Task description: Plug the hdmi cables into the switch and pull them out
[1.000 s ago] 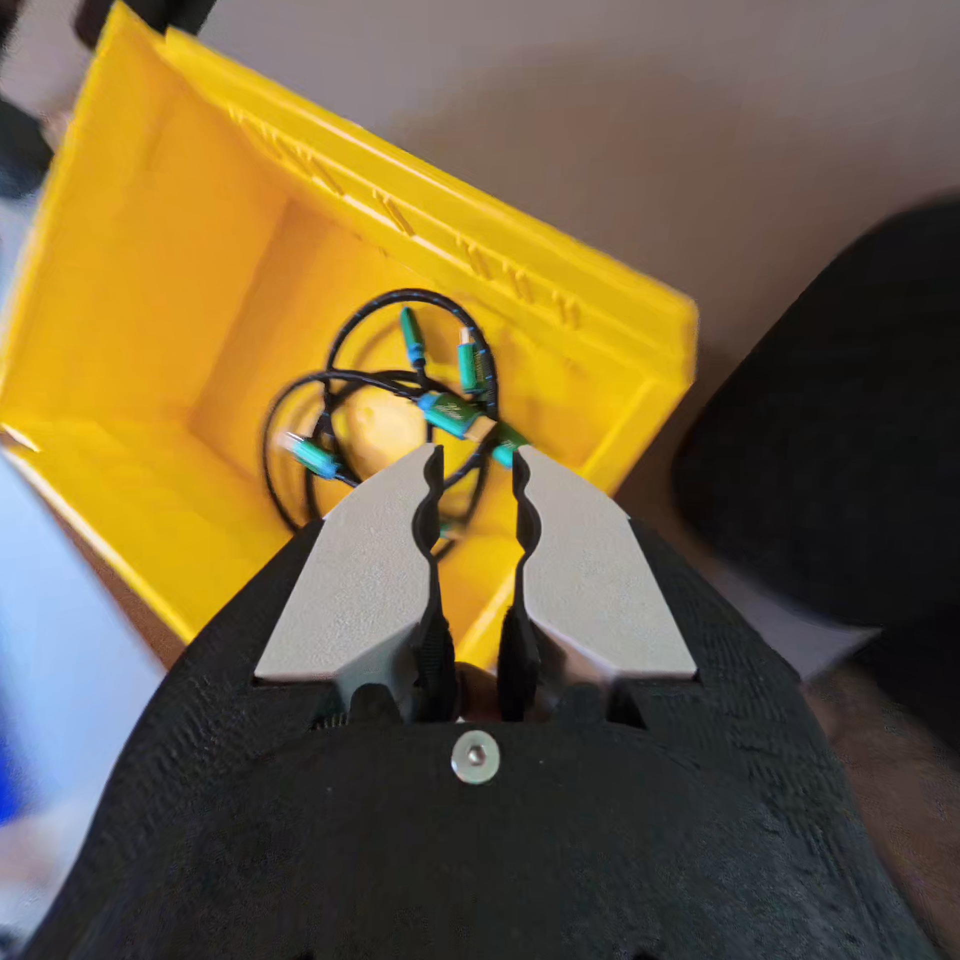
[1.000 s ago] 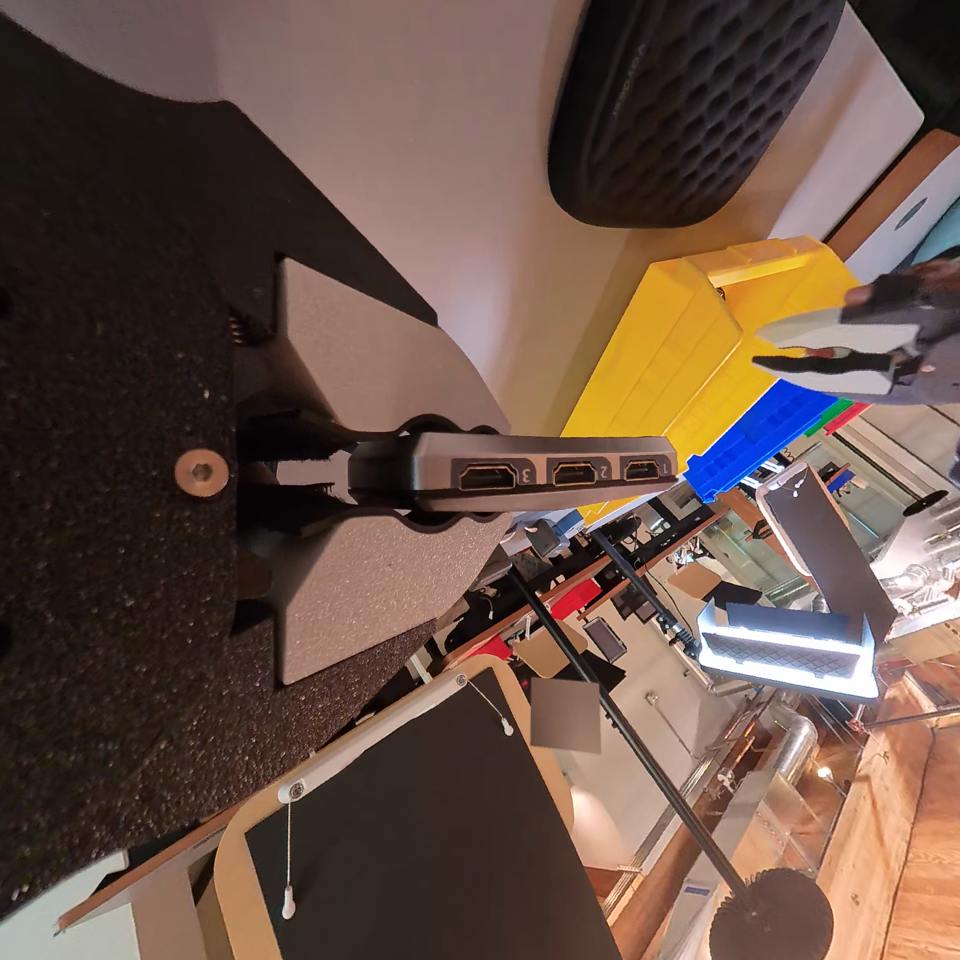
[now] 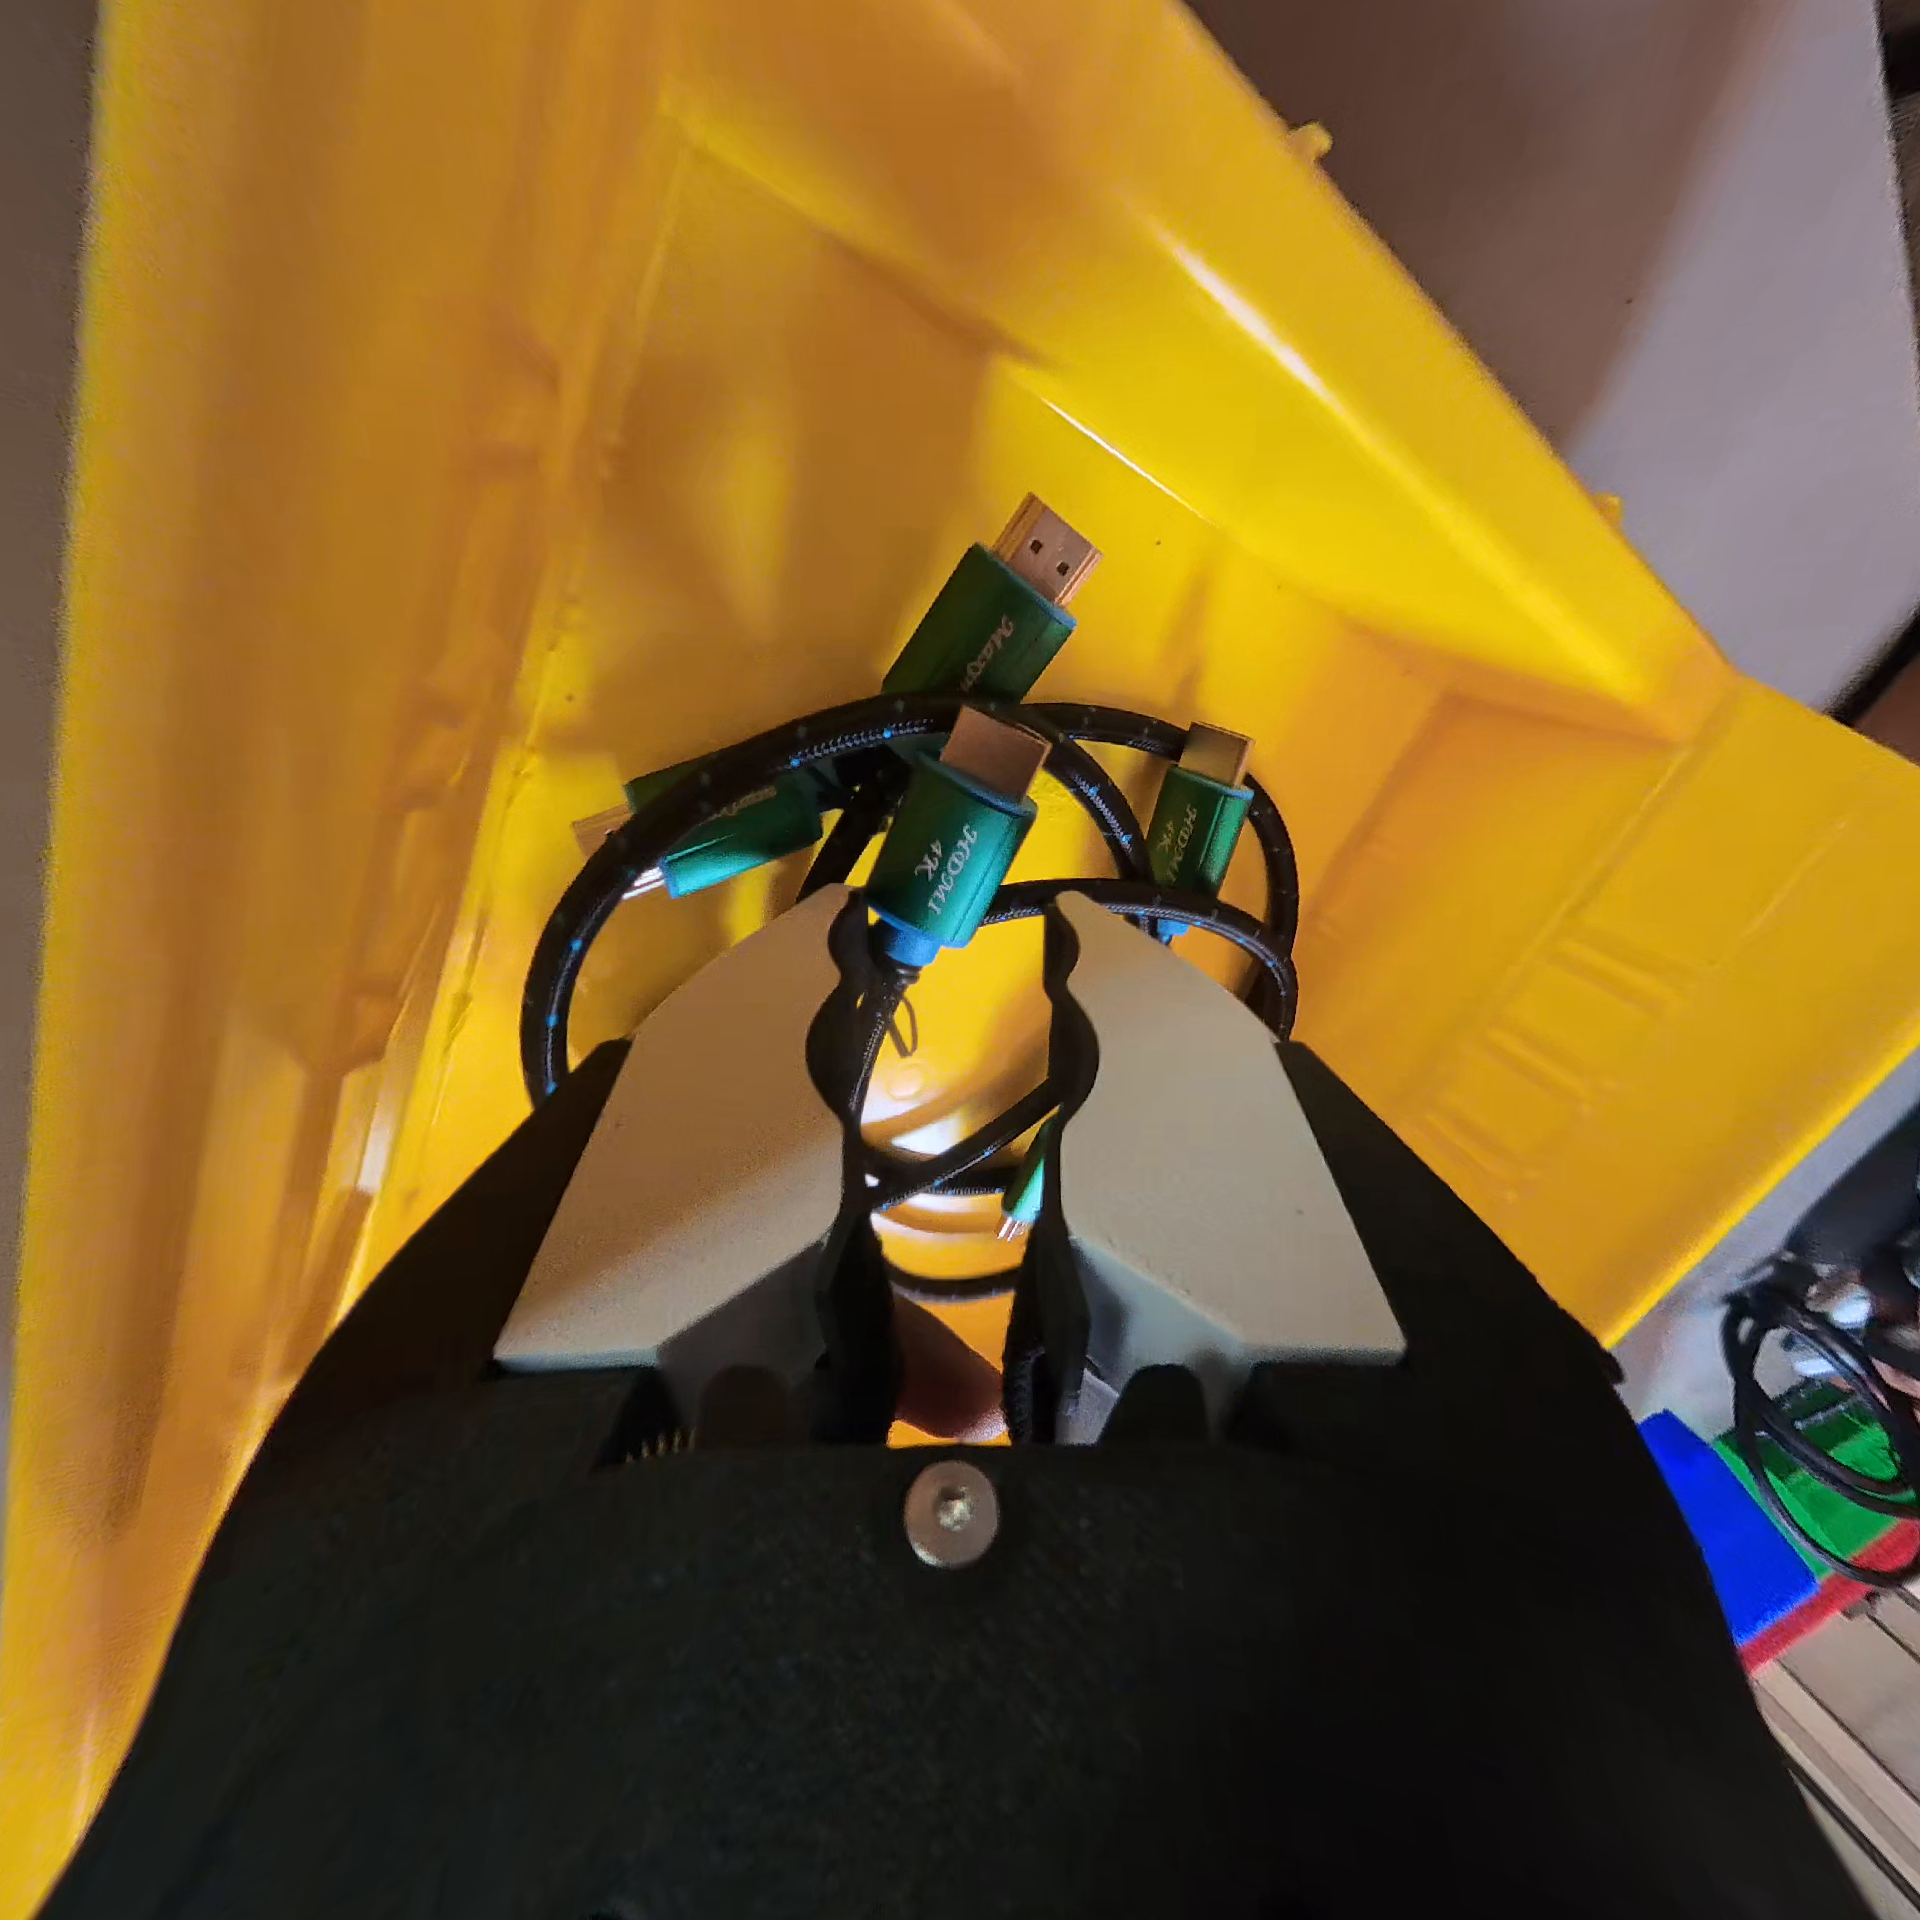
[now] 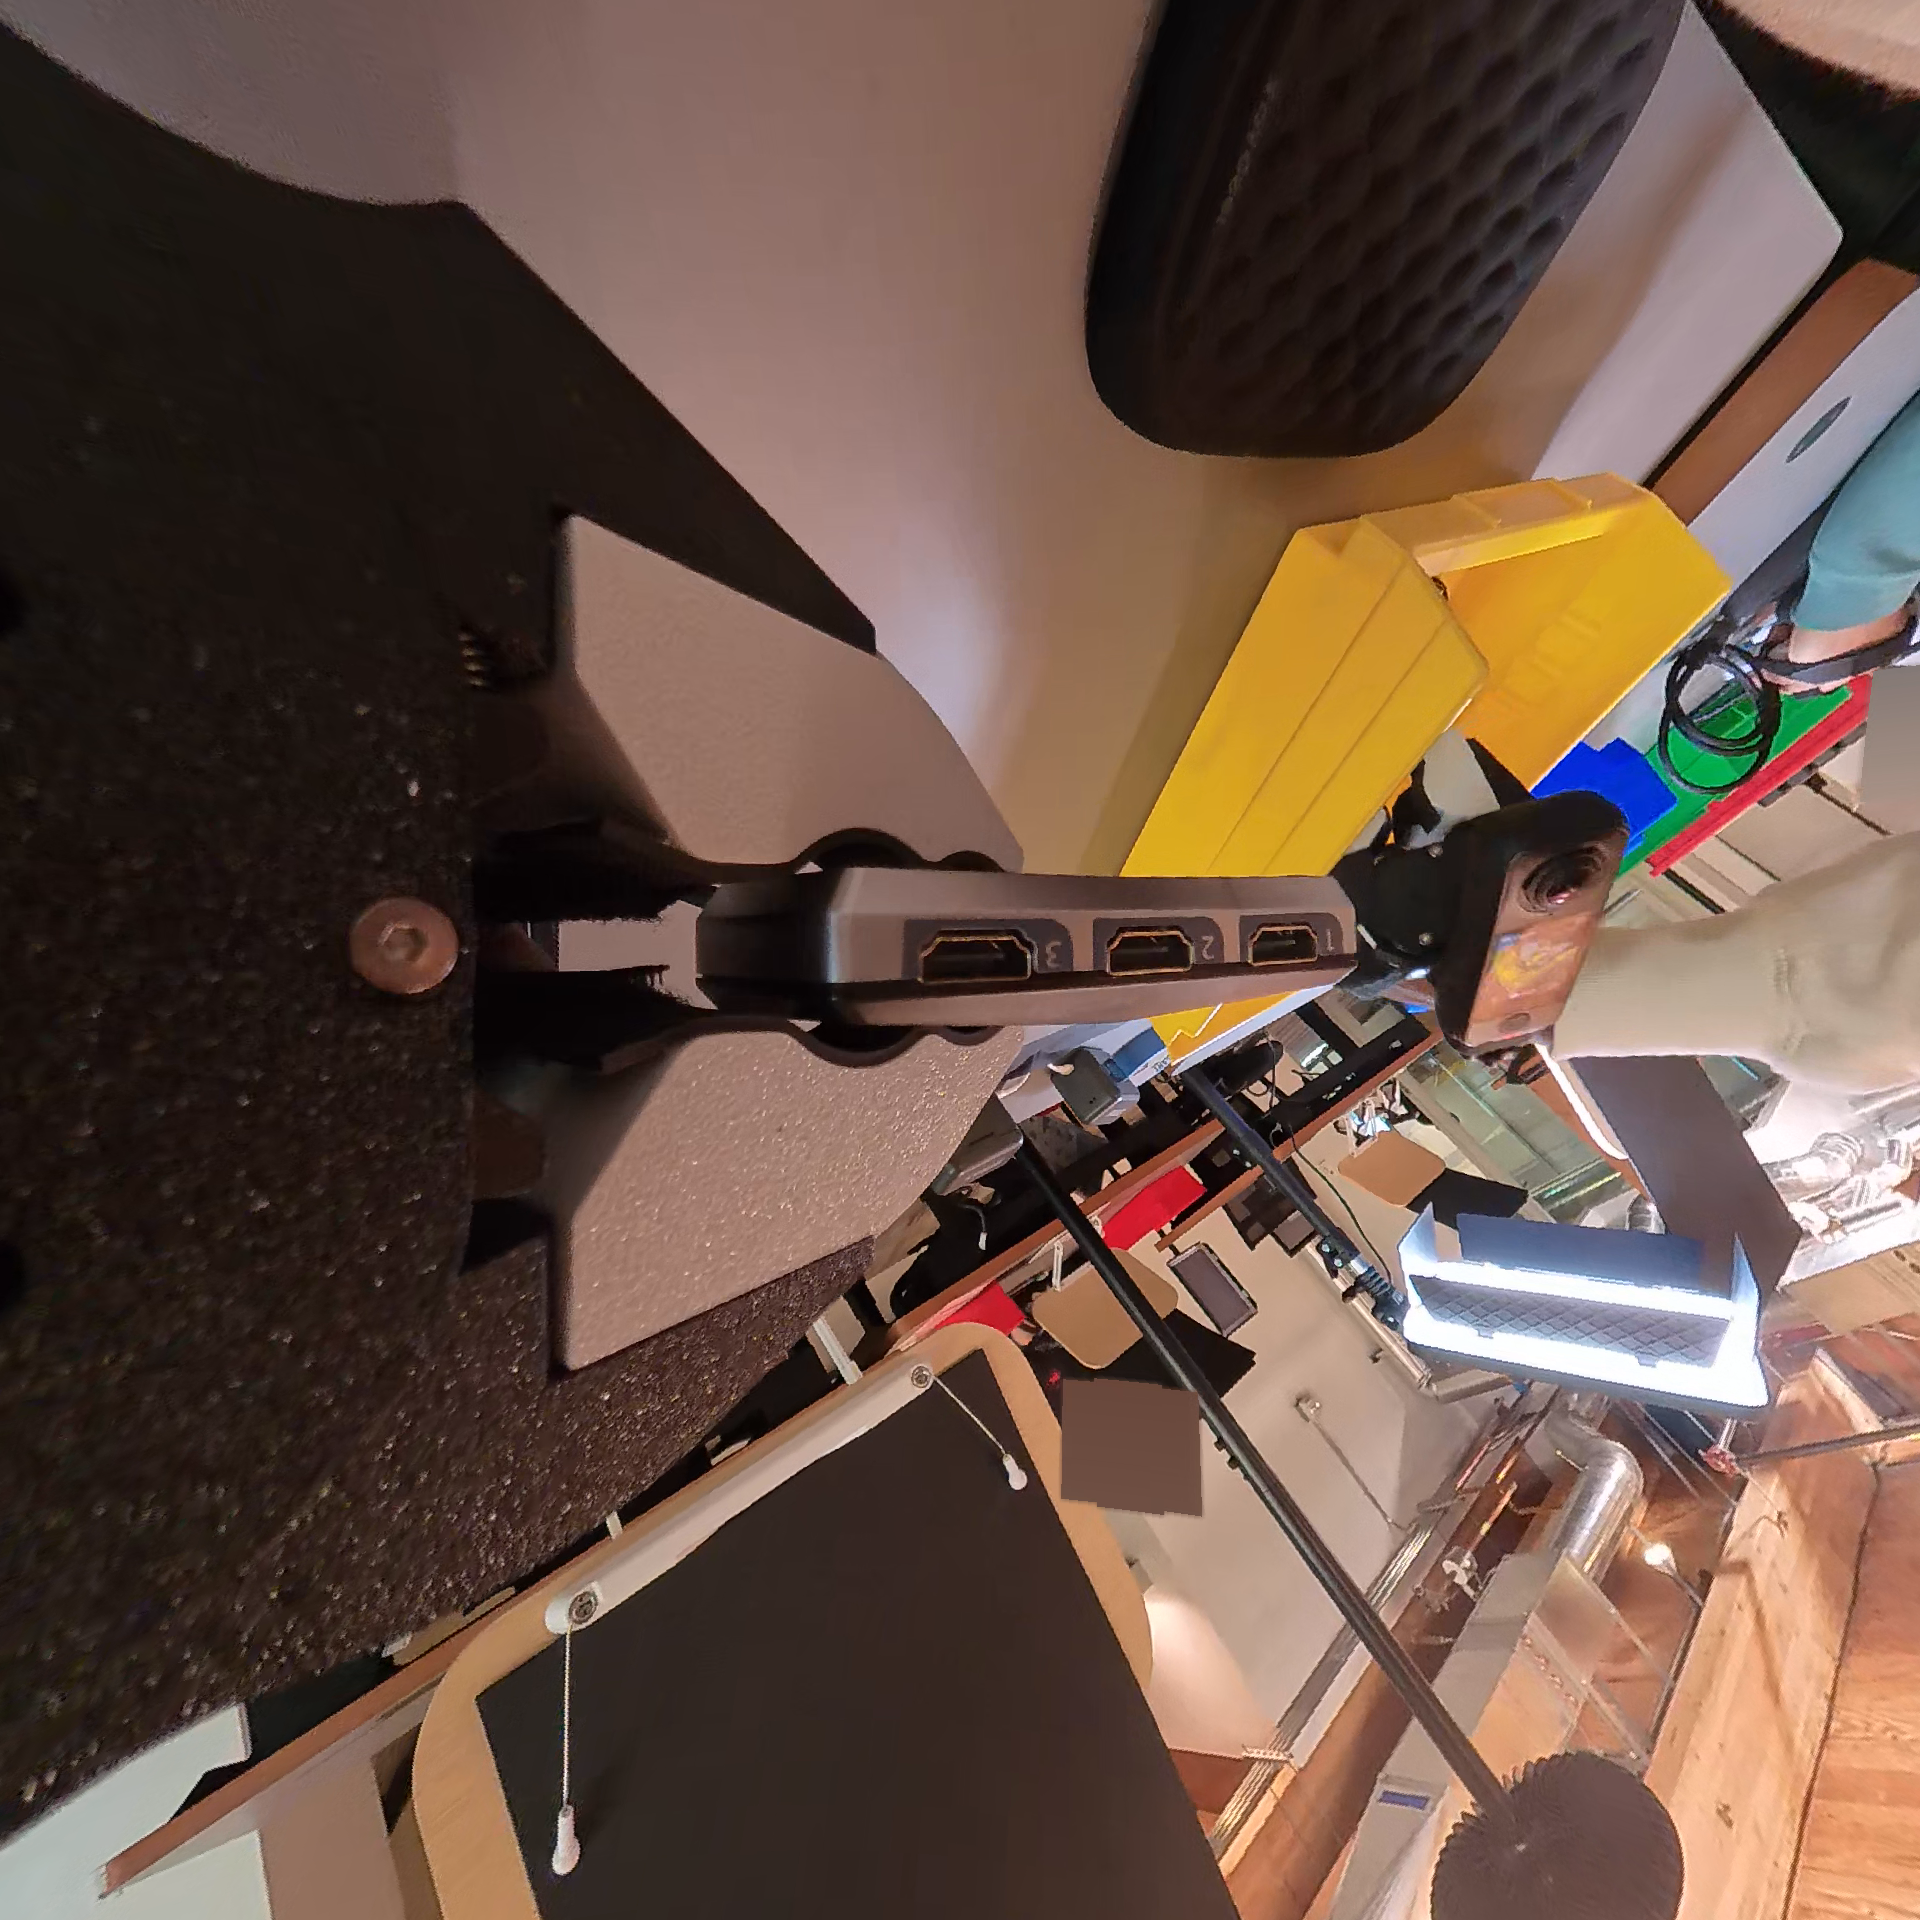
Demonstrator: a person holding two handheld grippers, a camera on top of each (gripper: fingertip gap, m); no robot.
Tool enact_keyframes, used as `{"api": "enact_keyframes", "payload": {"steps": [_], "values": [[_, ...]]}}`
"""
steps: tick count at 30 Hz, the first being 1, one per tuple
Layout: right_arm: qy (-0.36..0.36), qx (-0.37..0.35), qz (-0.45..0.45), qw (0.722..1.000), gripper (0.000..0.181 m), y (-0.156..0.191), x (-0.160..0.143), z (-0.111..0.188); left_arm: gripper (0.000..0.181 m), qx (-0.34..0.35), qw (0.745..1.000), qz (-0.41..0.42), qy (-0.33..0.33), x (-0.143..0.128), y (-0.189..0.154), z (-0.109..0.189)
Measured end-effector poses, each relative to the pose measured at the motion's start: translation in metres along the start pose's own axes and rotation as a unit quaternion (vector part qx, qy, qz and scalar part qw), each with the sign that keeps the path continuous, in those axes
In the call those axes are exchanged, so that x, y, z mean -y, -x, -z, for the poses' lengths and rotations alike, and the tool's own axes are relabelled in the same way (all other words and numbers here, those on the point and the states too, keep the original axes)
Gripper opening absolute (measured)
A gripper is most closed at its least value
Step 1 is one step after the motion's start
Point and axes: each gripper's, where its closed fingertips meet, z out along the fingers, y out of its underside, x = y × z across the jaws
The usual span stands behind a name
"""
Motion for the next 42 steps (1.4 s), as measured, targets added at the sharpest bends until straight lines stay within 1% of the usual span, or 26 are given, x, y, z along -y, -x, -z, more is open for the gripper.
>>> {"api": "enact_keyframes", "payload": {"steps": [2, 5, 7, 8, 9, 10, 12, 14, 16, 20, 22, 23, 24, 25, 26, 27, 29, 31, 33, 34, 35, 36, 37, 39, 40, 42], "values": [[0.001, -0.002, 0.001, 1.0, 0.022, -0.001, 0.0, 0.0, 0.031, -0.029, 0.999, 0.015, -0.005, 0.001, -0.002, -0.003], [0.001, -0.006, -0.002, 1.0, 0.022, -0.002, -0.001, 0.001, 0.025, -0.05, 0.996, 0.071, -0.016, 0.006, -0.004, -0.004], [-0.001, -0.006, -0.007, 1.0, 0.022, -0.003, -0.001, 0.002, 0.024, -0.002, 0.99, 0.136, -0.035, 0.007, 0.004, 0.003], [-0.002, -0.007, -0.01, 1.0, 0.022, -0.004, -0.001, 0.003, 0.024, 0.033, 0.98, 0.189, -0.06, 0.008, 0.01, 0.011], [-0.004, -0.008, -0.014, 1.0, 0.022, -0.004, -0.001, 0.003, 0.024, 0.076, 0.962, 0.246, -0.087, 0.007, 0.016, 0.022], [-0.004, -0.01, -0.017, 1.0, 0.022, -0.005, 0.0, 0.003, 0.023, 0.128, 0.939, 0.299, -0.108, 0.004, 0.021, 0.034], [-0.002, -0.015, -0.025, 1.0, 0.022, -0.007, -0.001, 0.003, 0.022, 0.233, 0.882, 0.39, -0.122, -0.007, 0.021, 0.062], [0.002, -0.022, -0.029, 0.999, 0.022, -0.009, -0.002, 0.001, 0.022, 0.32, 0.815, 0.465, -0.133, -0.009, 0.012, 0.09], [0.012, -0.031, -0.021, 0.999, 0.022, -0.011, -0.002, -0.001, 0.022, 0.398, 0.738, 0.528, -0.134, -0.005, 0.001, 0.117], [0.028, -0.046, 0.002, 0.999, 0.022, -0.012, 0.0, -0.006, 0.021, 0.56, 0.61, 0.55, -0.107, 0.013, -0.026, 0.178], [0.029, -0.055, 0.009, 0.998, 0.022, -0.014, 0.003, -0.006, 0.021, 0.631, 0.551, 0.537, -0.095, 0.025, -0.041, 0.212], [0.029, -0.061, 0.011, 0.998, 0.022, -0.015, 0.004, -0.004, 0.021, 0.66, 0.524, 0.528, -0.104, 0.034, -0.047, 0.227], [0.028, -0.067, 0.012, 0.997, 0.022, -0.018, 0.005, -0.003, 0.021, 0.681, 0.503, 0.518, -0.121, 0.045, -0.051, 0.24], [0.028, -0.074, 0.013, 0.997, 0.022, -0.021, 0.006, 0.0, 0.021, 0.69, 0.494, 0.509, -0.144, 0.058, -0.051, 0.249], [0.028, -0.079, 0.015, 0.996, 0.022, -0.024, 0.007, 0.003, 0.021, 0.683, 0.501, 0.503, -0.172, 0.074, -0.049, 0.252], [0.028, -0.086, 0.016, 0.996, 0.022, -0.029, 0.008, 0.007, 0.021, 0.657, 0.526, 0.5, -0.204, 0.093, -0.043, 0.249], [0.028, -0.094, 0.023, 0.995, 0.022, -0.036, 0.011, 0.015, 0.021, 0.567, 0.598, 0.499, -0.268, 0.136, -0.024, 0.23], [0.025, -0.098, 0.028, 0.995, 0.022, -0.04, 0.013, 0.022, 0.021, 0.466, 0.663, 0.5, -0.305, 0.173, -0.001, 0.199], [0.016, -0.098, 0.028, 0.995, 0.022, -0.041, 0.015, 0.024, 0.021, 0.375, 0.71, 0.521, -0.29, 0.192, 0.021, 0.154], [0.016, -0.098, 0.028, 0.995, 0.022, -0.04, 0.016, 0.023, 0.021, 0.345, 0.721, 0.532, -0.281, 0.196, 0.032, 0.133], [0.016, -0.095, 0.031, 0.995, 0.022, -0.039, 0.015, 0.022, 0.021, 0.341, 0.714, 0.543, -0.281, 0.195, 0.046, 0.121], [0.017, -0.093, 0.034, 0.995, 0.022, -0.037, 0.015, 0.021, 0.021, 0.347, 0.697, 0.554, -0.293, 0.192, 0.058, 0.116], [0.018, -0.09, 0.036, 0.995, 0.022, -0.036, 0.015, 0.02, 0.021, 0.339, 0.69, 0.559, -0.31, 0.192, 0.067, 0.115], [0.015, -0.086, 0.032, 0.996, 0.022, -0.036, 0.014, 0.019, 0.021, 0.28, 0.718, 0.557, -0.31, 0.192, 0.077, 0.099], [0.012, -0.087, 0.024, 0.996, 0.022, -0.037, 0.013, 0.019, 0.021, 0.26, 0.723, 0.565, -0.302, 0.186, 0.086, 0.09], [0.01, -0.095, 0.003, 0.995, 0.022, -0.043, 0.01, 0.022, 0.02, 0.23, 0.718, 0.589, -0.29, 0.172, 0.107, 0.071]]}}
